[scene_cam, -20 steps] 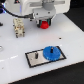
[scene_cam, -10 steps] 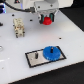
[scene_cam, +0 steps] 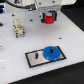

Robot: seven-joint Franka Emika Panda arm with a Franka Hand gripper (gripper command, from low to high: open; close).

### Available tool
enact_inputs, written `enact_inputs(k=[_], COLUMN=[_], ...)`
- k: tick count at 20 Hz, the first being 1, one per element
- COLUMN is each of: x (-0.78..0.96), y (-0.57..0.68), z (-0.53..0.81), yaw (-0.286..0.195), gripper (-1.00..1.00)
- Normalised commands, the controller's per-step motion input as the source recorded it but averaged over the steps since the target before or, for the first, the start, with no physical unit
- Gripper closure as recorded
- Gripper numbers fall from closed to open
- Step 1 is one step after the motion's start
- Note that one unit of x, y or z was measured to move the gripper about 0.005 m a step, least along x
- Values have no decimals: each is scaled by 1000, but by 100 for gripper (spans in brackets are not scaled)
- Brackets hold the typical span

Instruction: Insert the blue gear onto the right peg, followed by the red gear

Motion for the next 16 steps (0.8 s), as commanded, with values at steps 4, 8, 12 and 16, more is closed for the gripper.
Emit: enact_inputs(k=[4, 8, 12, 16], x=[737, 764, 758, 806], y=[-110, -88, -100, -112], z=[476, 427, 320, 256], yaw=[0, 0, 0, 0], gripper=[100, 100, 100, 100])
